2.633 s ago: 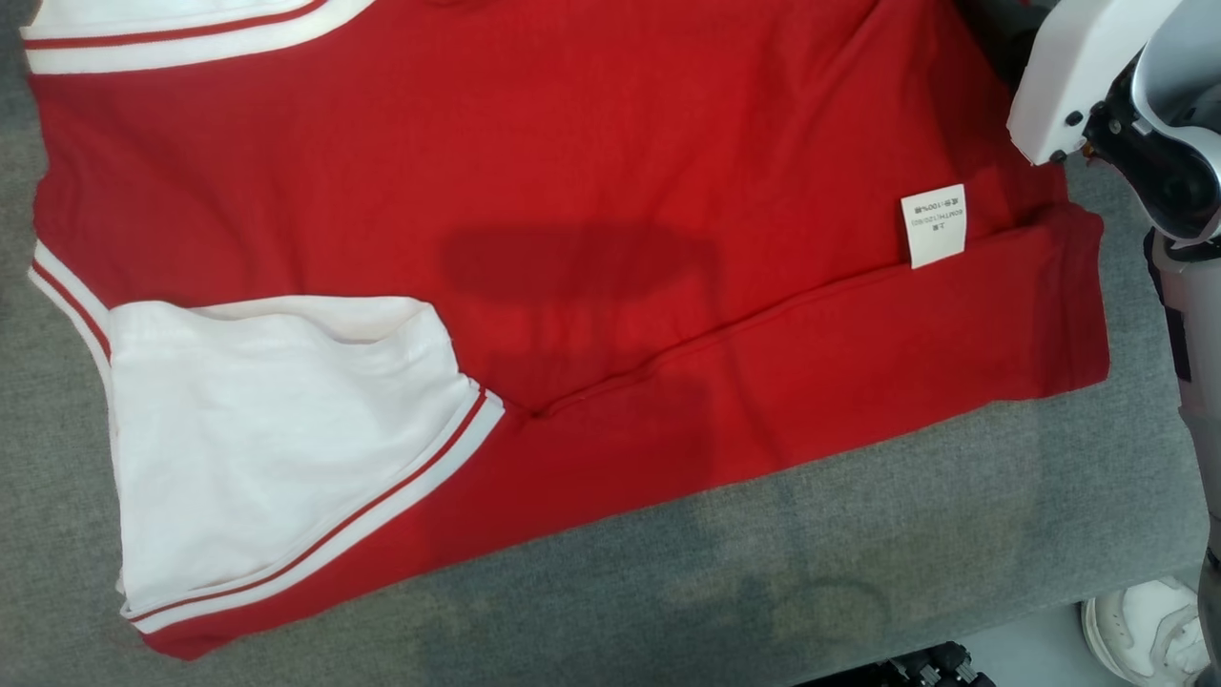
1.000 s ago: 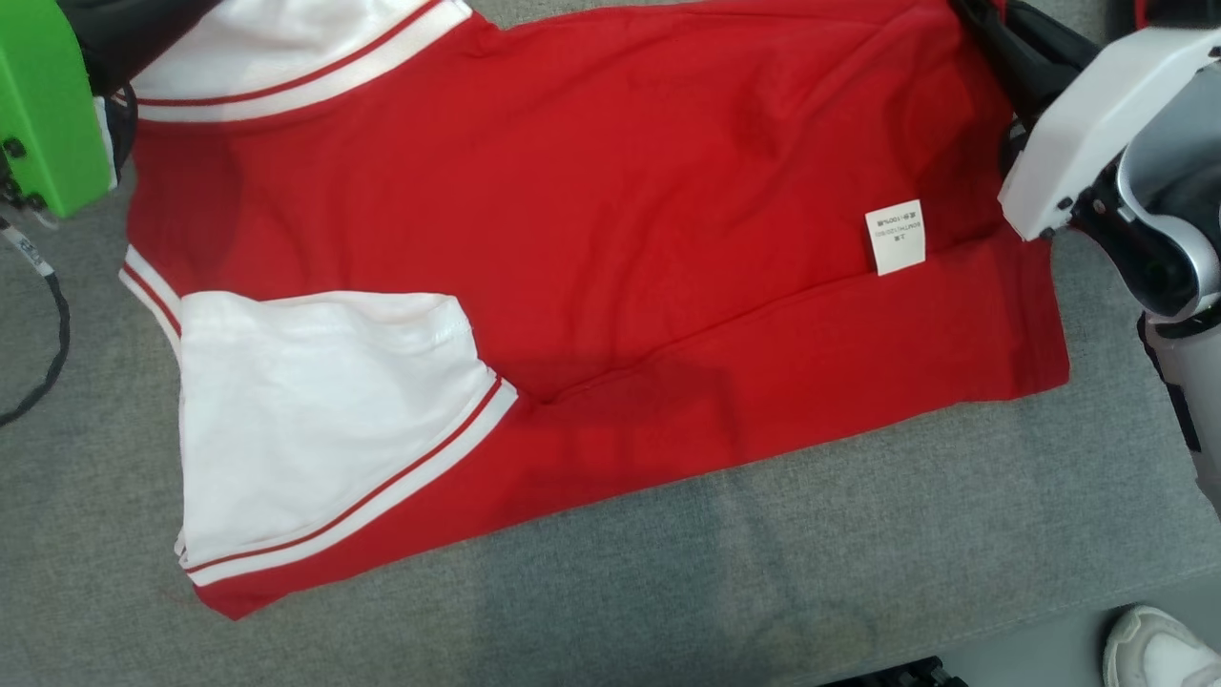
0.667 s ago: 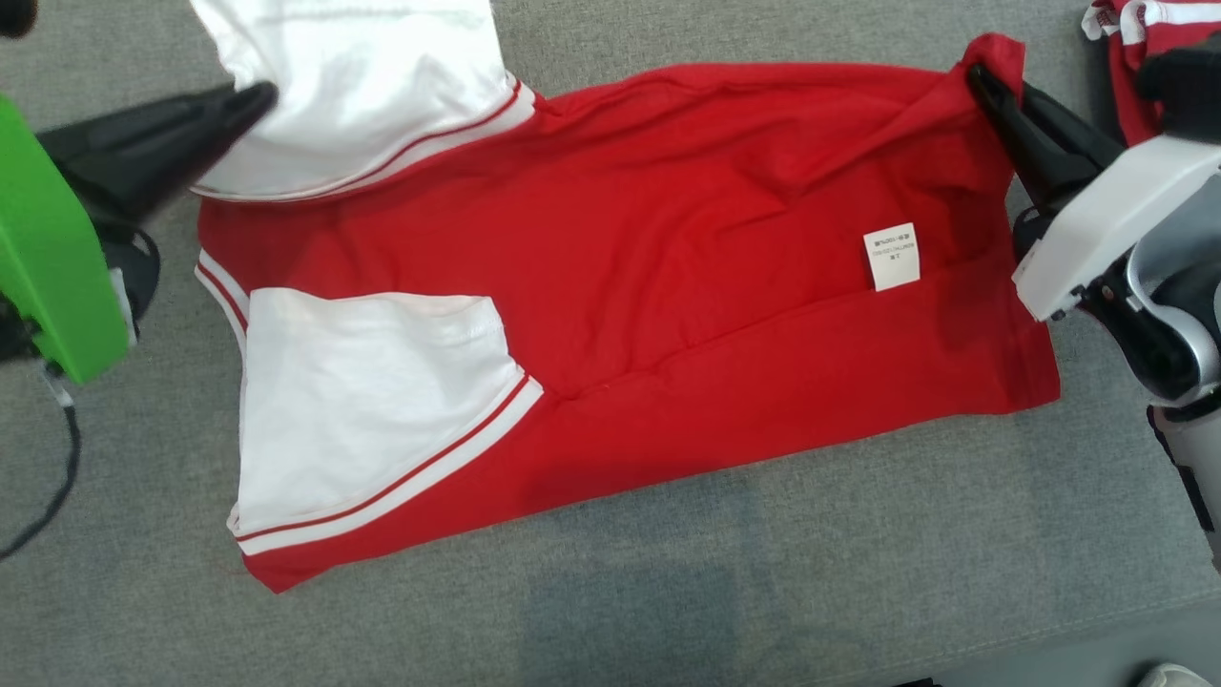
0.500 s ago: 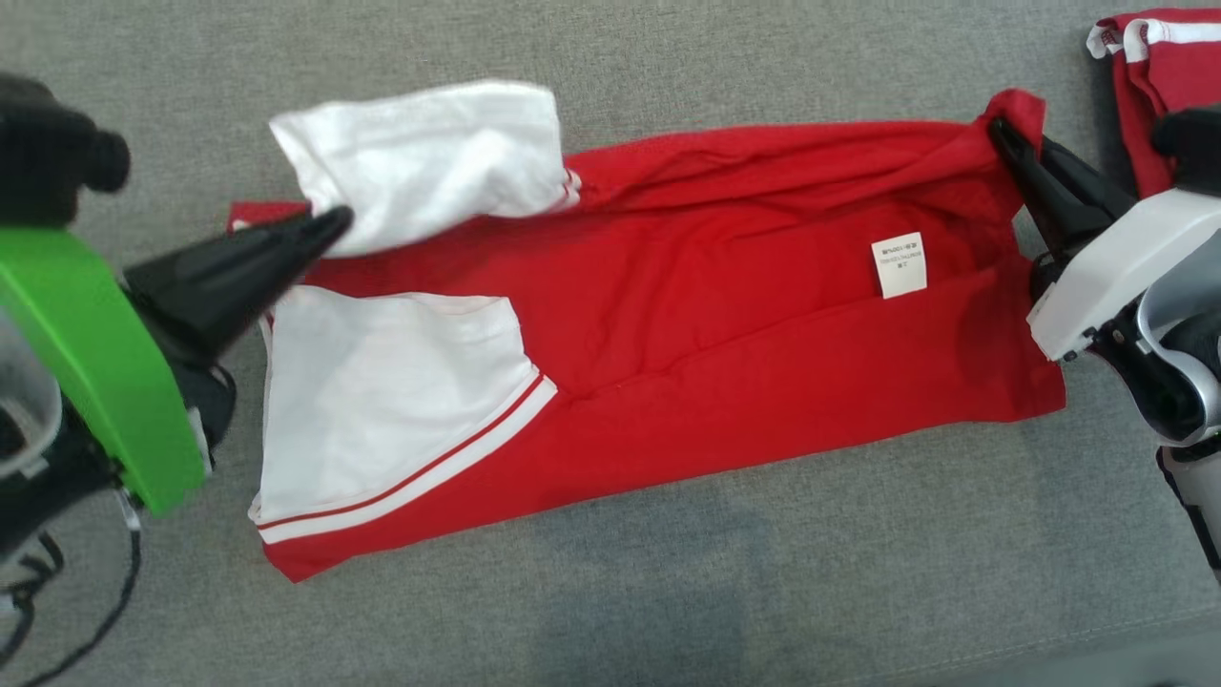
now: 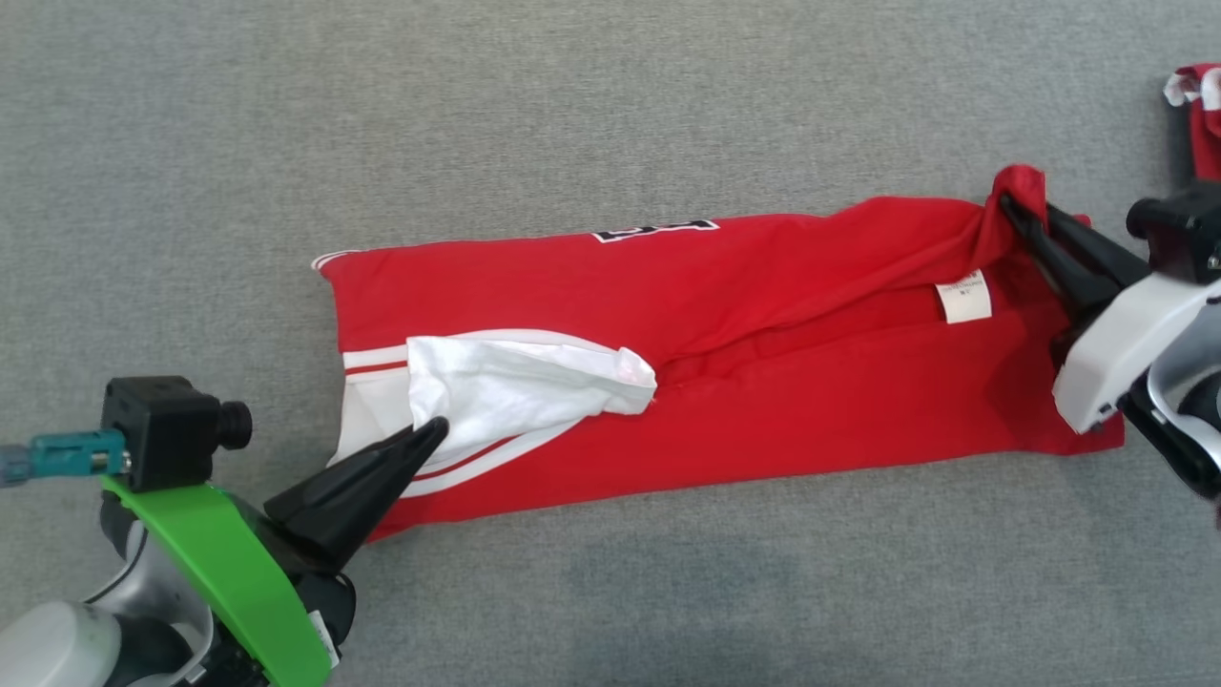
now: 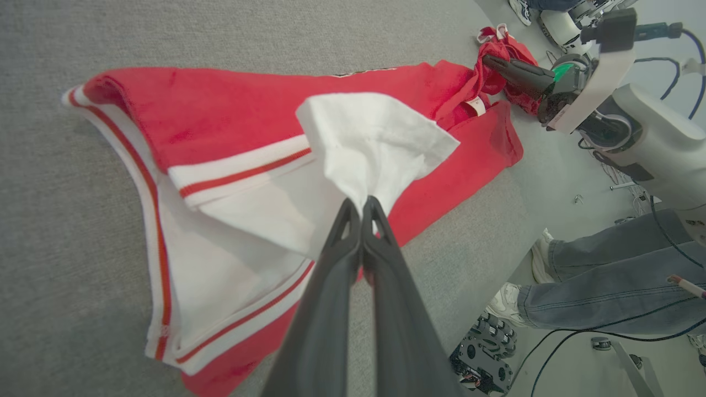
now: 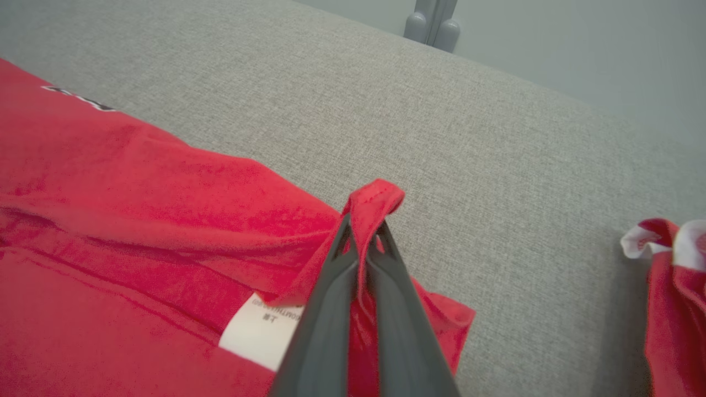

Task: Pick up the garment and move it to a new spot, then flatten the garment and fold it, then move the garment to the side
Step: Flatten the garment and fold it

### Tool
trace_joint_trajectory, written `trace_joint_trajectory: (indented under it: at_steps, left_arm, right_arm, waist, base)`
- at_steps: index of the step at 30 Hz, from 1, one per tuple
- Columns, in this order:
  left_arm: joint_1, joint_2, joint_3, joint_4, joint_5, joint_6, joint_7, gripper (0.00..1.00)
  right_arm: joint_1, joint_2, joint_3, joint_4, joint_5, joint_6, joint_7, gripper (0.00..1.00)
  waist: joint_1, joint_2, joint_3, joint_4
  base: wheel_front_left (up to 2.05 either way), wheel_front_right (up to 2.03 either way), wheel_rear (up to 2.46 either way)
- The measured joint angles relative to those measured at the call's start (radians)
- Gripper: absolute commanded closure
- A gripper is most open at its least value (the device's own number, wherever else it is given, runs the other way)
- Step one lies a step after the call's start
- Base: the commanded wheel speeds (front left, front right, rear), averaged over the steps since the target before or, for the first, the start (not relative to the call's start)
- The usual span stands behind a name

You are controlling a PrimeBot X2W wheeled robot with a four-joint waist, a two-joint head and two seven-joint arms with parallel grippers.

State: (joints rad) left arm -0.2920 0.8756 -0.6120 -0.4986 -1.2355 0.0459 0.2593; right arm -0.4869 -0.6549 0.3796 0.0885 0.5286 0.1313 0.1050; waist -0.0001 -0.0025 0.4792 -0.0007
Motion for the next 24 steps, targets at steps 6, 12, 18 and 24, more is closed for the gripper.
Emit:
trace_joint_trajectory:
  at_steps: [6,12,18,24]
  left_arm:
    - [0.021,-0.050,-0.011,0.079,-0.005,-0.021,-0.043,1.00]
    - [0.041,-0.078,-0.015,0.138,-0.018,-0.040,-0.071,1.00]
    - [0.046,-0.122,-0.019,0.188,-0.028,-0.050,-0.103,1.00]
    - [0.044,-0.128,-0.035,0.213,-0.028,-0.055,-0.085,1.00]
  right_arm:
    - [0.012,-0.114,0.079,-0.024,0.028,0.000,-0.050,1.00]
    - [0.024,-0.206,0.127,-0.064,0.051,0.000,-0.109,1.00]
    - [0.024,-0.290,0.170,-0.080,0.026,0.000,-0.152,1.00]
    - [-0.005,-0.333,0.270,-0.072,-0.041,0.000,-0.198,1.00]
  waist:
    - [0.0000,0.0000,-0.017,0.027]
    - [0.0000,0.0000,-0.041,0.037]
    - [0.0000,0.0000,-0.040,0.024]
    - [0.0000,0.0000,-0.029,0.013]
  base:
    - [0.00,0.00,0.00]
    - [0.00,0.00,0.00]
    - [0.00,0.00,0.00]
    - [0.00,0.00,0.00]
